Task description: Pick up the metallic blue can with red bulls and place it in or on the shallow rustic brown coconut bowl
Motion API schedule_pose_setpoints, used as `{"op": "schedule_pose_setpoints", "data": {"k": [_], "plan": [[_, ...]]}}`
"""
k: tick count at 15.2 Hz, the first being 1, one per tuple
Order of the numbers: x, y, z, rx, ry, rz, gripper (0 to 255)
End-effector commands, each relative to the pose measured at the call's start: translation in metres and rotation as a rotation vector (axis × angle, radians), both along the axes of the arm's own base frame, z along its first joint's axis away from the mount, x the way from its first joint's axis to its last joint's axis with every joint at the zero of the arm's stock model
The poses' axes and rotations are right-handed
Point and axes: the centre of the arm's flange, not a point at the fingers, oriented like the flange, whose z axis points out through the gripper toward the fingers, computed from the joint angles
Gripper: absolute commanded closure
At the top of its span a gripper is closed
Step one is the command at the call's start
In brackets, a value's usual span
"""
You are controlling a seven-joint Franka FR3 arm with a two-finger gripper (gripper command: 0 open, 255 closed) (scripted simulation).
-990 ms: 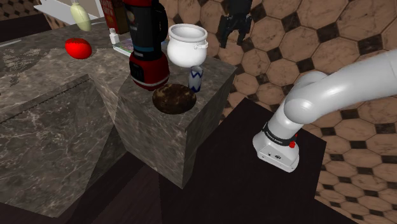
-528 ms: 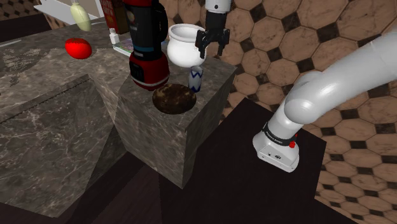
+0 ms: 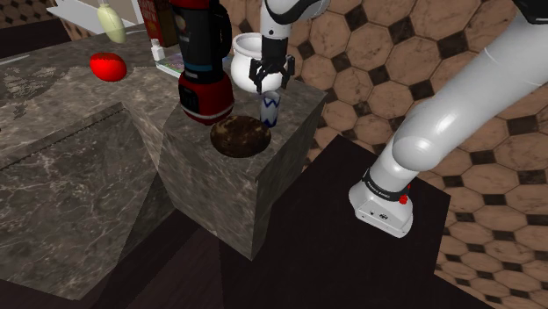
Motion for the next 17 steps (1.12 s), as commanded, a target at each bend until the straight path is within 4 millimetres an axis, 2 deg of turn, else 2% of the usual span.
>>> {"op": "schedule_pose_setpoints", "data": {"k": [1, 5, 13, 14, 17], "plan": [[0.001, 0.001, -0.012, -0.001, -0.001, -0.002, 0], [-0.002, 0.003, -0.036, -0.001, -0.001, -0.002, 0], [-0.002, 0.003, -0.036, -0.001, -0.001, -0.002, 0], [-0.002, 0.003, -0.036, -0.001, -0.001, -0.002, 255], [-0.002, 0.003, -0.036, -0.001, -0.001, -0.002, 255]]}}
